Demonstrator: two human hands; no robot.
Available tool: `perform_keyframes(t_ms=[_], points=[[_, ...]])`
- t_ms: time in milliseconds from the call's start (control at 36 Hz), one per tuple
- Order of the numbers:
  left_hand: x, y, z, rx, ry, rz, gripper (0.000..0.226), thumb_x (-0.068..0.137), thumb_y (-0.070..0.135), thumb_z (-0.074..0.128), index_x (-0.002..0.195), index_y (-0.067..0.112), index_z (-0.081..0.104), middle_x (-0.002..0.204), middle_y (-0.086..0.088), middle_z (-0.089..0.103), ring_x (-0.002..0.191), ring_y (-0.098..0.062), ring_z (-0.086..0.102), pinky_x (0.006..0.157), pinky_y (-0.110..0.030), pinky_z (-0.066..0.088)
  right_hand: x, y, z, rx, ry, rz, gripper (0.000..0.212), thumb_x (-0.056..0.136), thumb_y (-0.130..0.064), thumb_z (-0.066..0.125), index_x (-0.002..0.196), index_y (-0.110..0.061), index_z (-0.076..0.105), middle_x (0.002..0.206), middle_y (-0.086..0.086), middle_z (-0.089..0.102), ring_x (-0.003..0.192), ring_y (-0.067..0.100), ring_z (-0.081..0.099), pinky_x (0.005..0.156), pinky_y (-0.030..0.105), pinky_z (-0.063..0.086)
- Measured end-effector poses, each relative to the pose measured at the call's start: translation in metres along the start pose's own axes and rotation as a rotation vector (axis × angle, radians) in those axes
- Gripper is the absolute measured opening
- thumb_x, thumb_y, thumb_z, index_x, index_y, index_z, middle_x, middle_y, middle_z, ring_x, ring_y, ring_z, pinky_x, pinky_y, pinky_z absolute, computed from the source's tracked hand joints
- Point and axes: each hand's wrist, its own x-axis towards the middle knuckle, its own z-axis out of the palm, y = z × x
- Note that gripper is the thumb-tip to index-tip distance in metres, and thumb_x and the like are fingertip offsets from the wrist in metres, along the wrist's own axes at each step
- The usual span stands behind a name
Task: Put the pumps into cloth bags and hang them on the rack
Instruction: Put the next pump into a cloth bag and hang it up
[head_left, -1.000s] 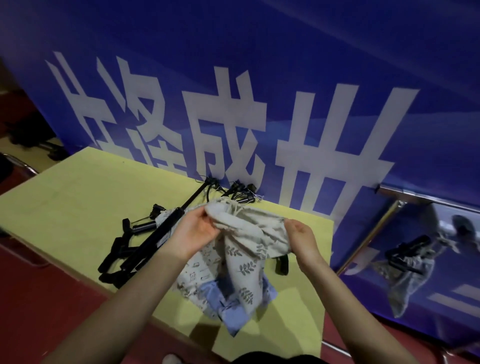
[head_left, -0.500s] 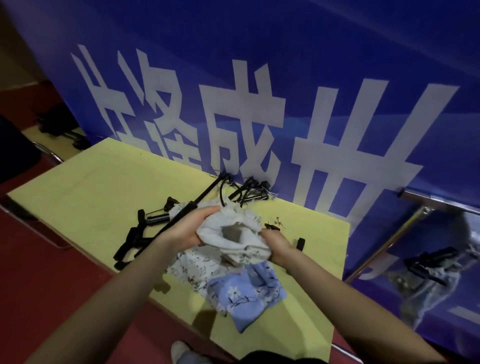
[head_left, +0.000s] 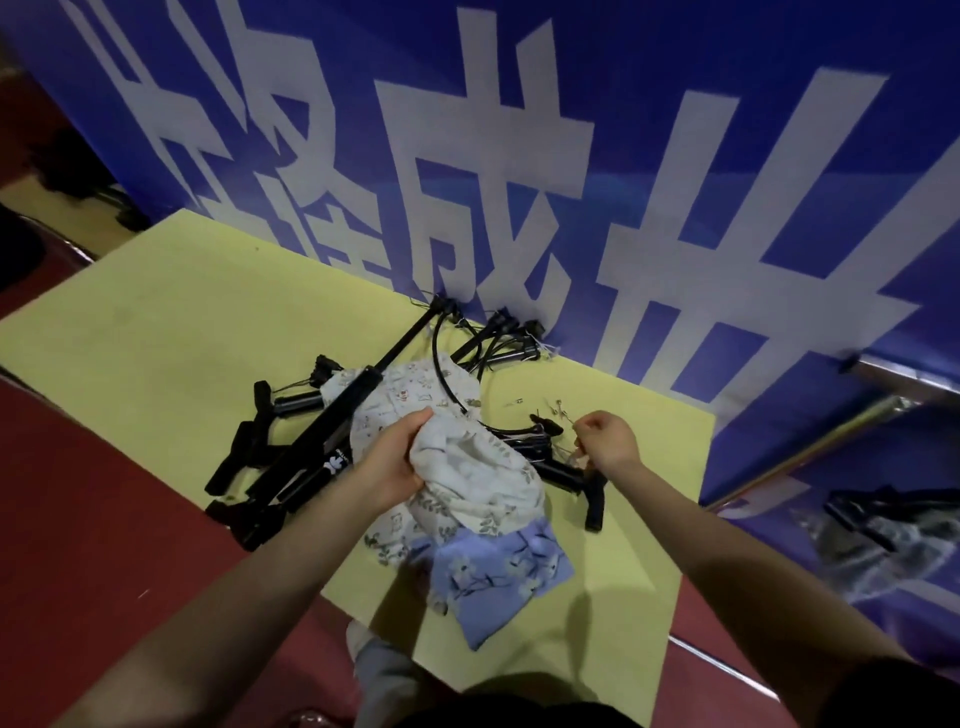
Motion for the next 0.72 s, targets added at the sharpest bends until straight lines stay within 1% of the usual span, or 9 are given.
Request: perform_keyframes(t_ms=[111,167,250,333,389,444,528,639,722], points=[[0.019,0.012,-0.004,-0.059,0.002,0.022,0.035,0.101,0.030,0.040,0.101,0.004,0.064,0.086,-0.013,0.073,0.077,-0.024,0.072,0.062,-0.029,0.057,0.035,0.006,0.002,-0.130,0.034,0.011,0.014,0.089,-0.021,0.056,0.089,-0.012,0.067,0.085,0.012,0.072,0.080,0.031,0.066,0.075,0.034,0.054],[0.029,0.018,-0.007,-0.076,0.001,0.010,0.035,0.101,0.030,0.040,0.100,0.004,0.064,0.086,-0.012,0.073,0.079,-0.024,0.071,0.065,-0.030,0.056,0.048,0.009,0.007,-0.168,0.029,0.027,0.013,0.089,-0.024,0.060,0.091,-0.013,0.066,0.090,0.012,0.072,0.086,0.033,0.066,0.078,0.034,0.053],[0.043,0.024,-0.006,-0.080,0.039,-0.001,0.034,0.102,0.028,0.040,0.096,0.005,0.065,0.083,-0.011,0.073,0.074,-0.022,0.071,0.068,-0.032,0.053,0.064,0.010,0.017,-0.222,0.024,0.050,0.018,0.089,-0.022,0.059,0.102,-0.011,0.066,0.102,0.013,0.070,0.096,0.031,0.063,0.080,0.030,0.047],[0.056,0.028,-0.003,-0.086,0.074,-0.023,0.030,0.100,0.025,0.045,0.109,0.004,0.064,0.109,-0.017,0.068,0.099,-0.028,0.066,0.086,-0.039,0.050,0.076,0.010,0.029,-0.278,0.009,0.075,0.024,0.090,-0.016,0.054,0.111,-0.008,0.063,0.112,0.015,0.067,0.104,0.033,0.060,0.082,0.030,0.044],[0.065,0.028,-0.005,-0.083,0.084,-0.040,0.035,0.100,0.025,0.046,0.120,0.001,0.060,0.121,-0.020,0.063,0.110,-0.031,0.061,0.089,-0.040,0.050,0.082,0.012,0.036,-0.352,-0.006,0.082,0.028,0.091,-0.012,0.053,0.117,-0.005,0.060,0.117,0.016,0.064,0.109,0.035,0.058,0.087,0.032,0.045],[0.070,0.025,-0.006,-0.060,0.065,-0.042,0.043,0.100,0.027,0.045,0.131,-0.002,0.054,0.129,-0.024,0.059,0.119,-0.035,0.057,0.090,-0.040,0.051,0.085,0.013,0.040,-0.433,-0.018,0.083,0.029,0.091,-0.009,0.052,0.118,-0.003,0.058,0.119,0.017,0.062,0.110,0.035,0.058,0.089,0.034,0.046],[0.078,0.025,-0.011,0.006,0.055,-0.053,0.047,0.100,0.030,0.043,0.136,0.000,0.050,0.134,-0.023,0.056,0.127,-0.036,0.050,0.102,-0.041,0.045,0.094,0.016,0.045,-0.535,-0.025,0.081,0.026,0.091,-0.006,0.049,0.116,-0.001,0.057,0.117,0.018,0.062,0.109,0.035,0.059,0.087,0.034,0.048],[0.089,0.024,-0.018,0.071,0.024,-0.061,0.046,0.100,0.032,0.042,0.133,0.002,0.053,0.132,-0.021,0.058,0.126,-0.036,0.051,0.106,-0.044,0.041,0.103,0.017,0.047,-0.665,-0.068,0.085,0.023,0.091,-0.006,0.051,0.111,-0.001,0.061,0.113,0.016,0.065,0.106,0.031,0.062,0.085,0.033,0.049],[0.089,0.023,-0.020,0.097,0.004,-0.043,0.041,0.100,0.031,0.043,0.125,0.003,0.060,0.124,-0.021,0.063,0.116,-0.035,0.058,0.102,-0.046,0.044,0.110,0.017,0.046,-0.679,-0.092,0.103,0.018,0.086,-0.005,0.059,0.103,-0.002,0.065,0.106,0.015,0.067,0.099,0.031,0.064,0.078,0.032,0.049]])
